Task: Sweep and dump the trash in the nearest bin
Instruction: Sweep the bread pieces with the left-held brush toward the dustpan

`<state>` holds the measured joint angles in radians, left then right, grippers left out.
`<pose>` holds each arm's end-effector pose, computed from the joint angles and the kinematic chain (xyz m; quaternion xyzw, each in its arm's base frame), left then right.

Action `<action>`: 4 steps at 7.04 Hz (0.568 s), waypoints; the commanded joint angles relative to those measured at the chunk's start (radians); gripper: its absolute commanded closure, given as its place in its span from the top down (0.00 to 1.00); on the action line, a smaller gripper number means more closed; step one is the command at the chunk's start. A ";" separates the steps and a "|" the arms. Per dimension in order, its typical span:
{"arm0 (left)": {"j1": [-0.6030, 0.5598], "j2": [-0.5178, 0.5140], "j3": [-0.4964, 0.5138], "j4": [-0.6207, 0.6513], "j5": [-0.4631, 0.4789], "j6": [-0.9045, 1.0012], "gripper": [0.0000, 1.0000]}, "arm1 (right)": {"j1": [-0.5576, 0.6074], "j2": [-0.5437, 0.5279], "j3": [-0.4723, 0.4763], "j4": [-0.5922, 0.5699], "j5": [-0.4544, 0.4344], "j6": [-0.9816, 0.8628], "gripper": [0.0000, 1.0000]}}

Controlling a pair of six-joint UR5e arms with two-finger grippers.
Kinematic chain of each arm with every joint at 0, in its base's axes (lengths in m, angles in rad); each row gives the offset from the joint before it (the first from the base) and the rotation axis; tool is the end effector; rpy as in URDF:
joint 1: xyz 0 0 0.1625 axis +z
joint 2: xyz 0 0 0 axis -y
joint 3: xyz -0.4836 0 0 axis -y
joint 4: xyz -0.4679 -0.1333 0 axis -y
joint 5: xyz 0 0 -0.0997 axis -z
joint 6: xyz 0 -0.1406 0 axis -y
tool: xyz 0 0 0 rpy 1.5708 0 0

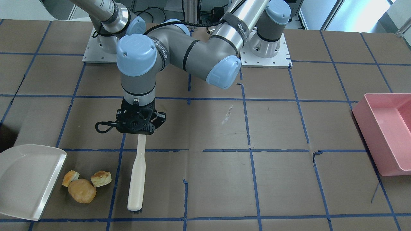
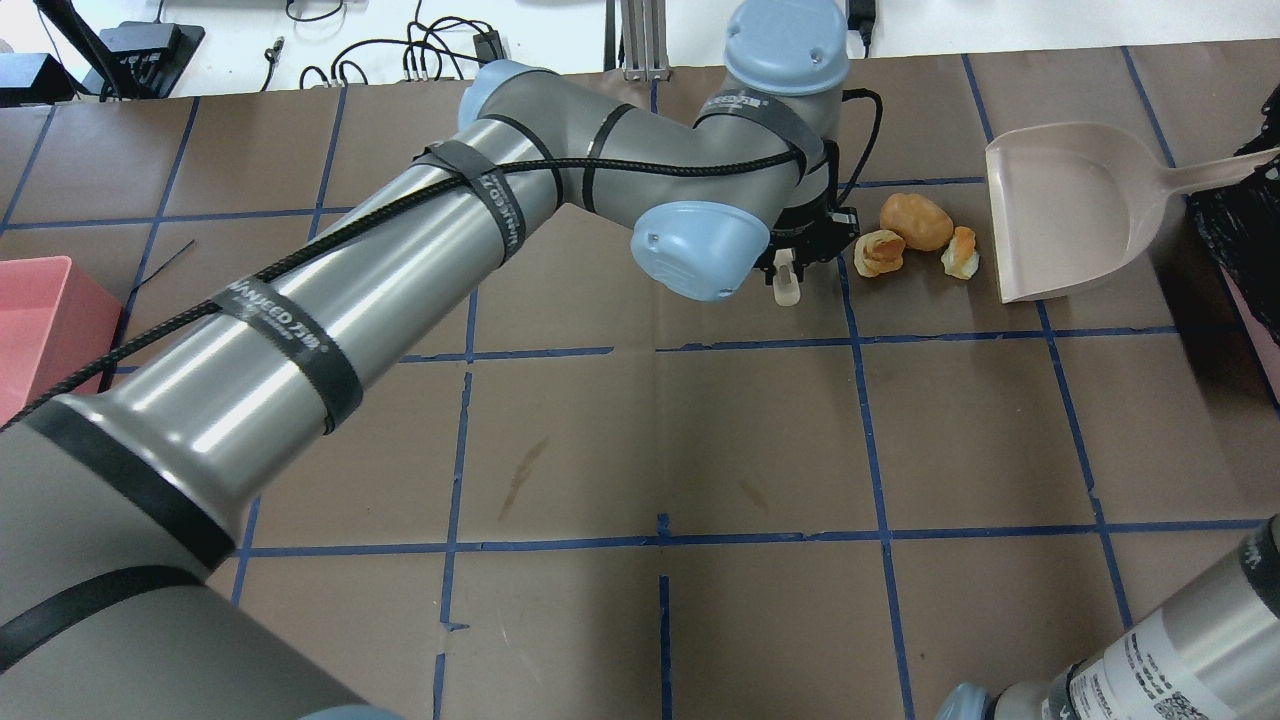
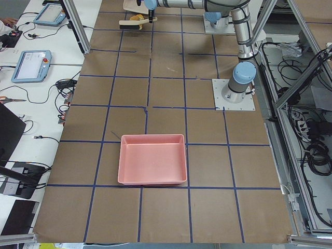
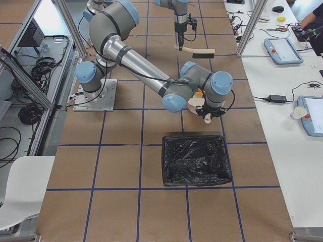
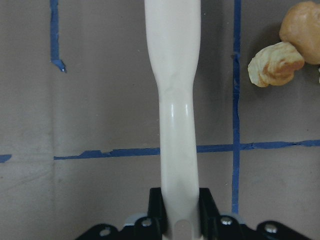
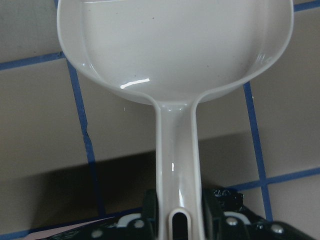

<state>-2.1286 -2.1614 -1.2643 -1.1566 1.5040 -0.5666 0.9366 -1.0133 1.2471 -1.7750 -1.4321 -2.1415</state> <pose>-0.5633 -0.6333 0.3069 0.0022 -0.9973 0.0372 0.0628 -0.3549 -0.7402 0.3223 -0.6818 0.7281 -0.0654 0.0271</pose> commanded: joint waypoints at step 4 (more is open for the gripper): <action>-0.070 -0.118 0.031 0.138 -0.004 -0.069 0.02 | -0.001 0.097 -0.063 -0.009 0.012 -0.117 0.00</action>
<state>-2.1872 -2.2583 -1.2354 -1.0486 1.5025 -0.6328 0.9357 -0.9296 1.1933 -1.7841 -1.4264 -2.2836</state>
